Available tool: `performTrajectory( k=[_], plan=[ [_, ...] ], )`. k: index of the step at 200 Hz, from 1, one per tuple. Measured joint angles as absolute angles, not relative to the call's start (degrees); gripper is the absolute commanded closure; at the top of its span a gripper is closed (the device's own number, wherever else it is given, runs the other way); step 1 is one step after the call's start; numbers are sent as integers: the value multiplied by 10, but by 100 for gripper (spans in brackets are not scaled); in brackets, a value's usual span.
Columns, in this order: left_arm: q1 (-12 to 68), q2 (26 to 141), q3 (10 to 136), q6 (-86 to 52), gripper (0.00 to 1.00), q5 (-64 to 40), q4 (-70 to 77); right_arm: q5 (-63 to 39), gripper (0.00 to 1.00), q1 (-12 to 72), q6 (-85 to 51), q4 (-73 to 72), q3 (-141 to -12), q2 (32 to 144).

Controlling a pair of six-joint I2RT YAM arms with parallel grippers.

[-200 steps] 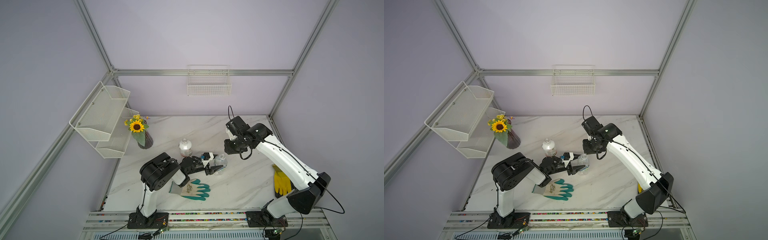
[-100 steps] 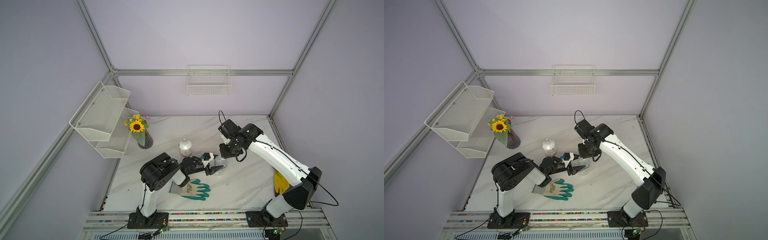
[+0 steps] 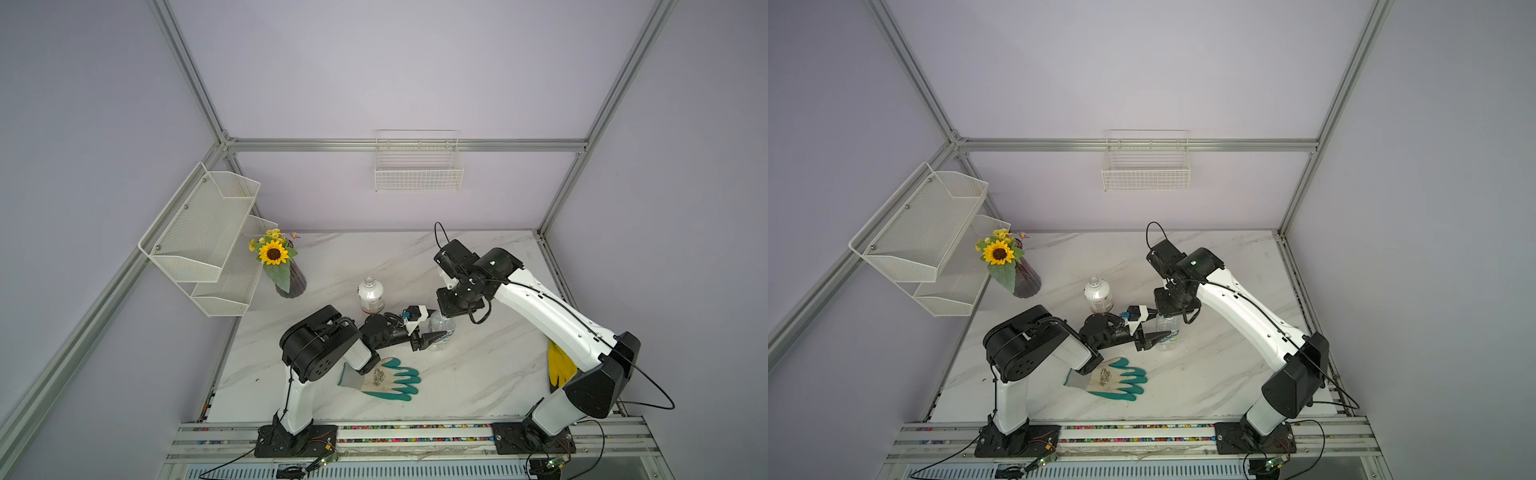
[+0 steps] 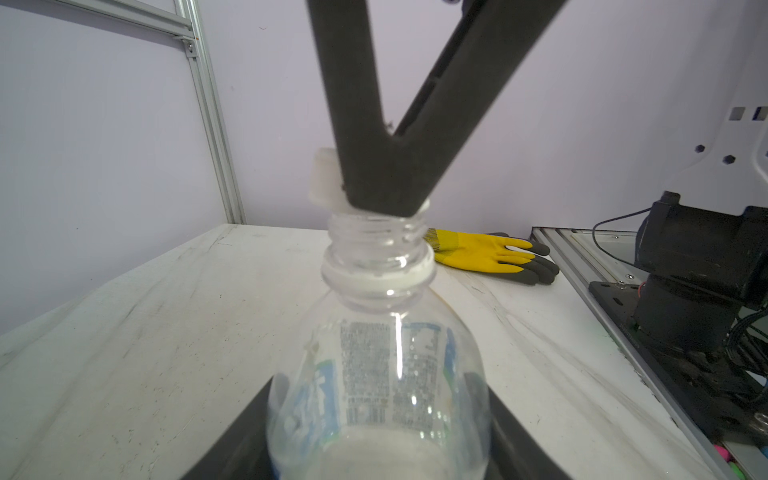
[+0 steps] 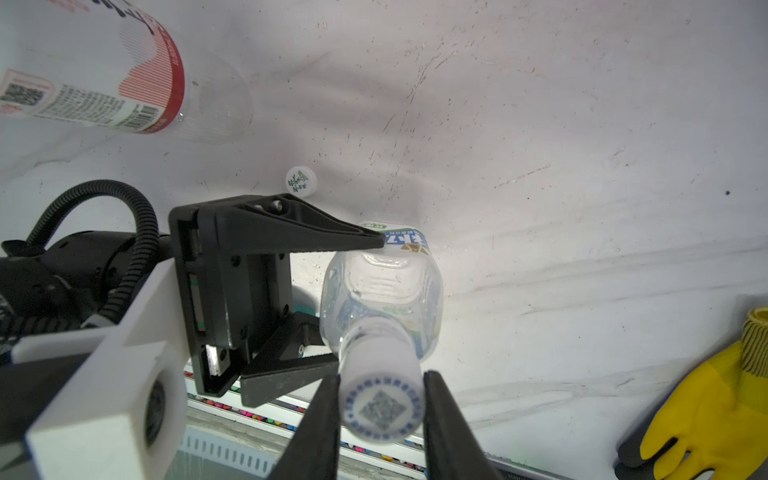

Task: Screw on the bottle caps
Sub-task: Screw the bottle cap onto the plastic bottle.

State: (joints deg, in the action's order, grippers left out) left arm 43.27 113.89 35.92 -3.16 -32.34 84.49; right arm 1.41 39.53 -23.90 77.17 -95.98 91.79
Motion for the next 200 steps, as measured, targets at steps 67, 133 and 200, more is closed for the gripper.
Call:
performTrajectory(
  k=[67,133,200],
  plan=[
    [436,1139,360,-31,37,-322,843,10,69,400,-237,776,-957,919],
    [436,1139,362,-32,37,-322,839,14,69,400,-233,775,-956,920],
    [436,1139,365,-32,37,-319,833,21,67,402,-225,780,-968,933]
  ],
)
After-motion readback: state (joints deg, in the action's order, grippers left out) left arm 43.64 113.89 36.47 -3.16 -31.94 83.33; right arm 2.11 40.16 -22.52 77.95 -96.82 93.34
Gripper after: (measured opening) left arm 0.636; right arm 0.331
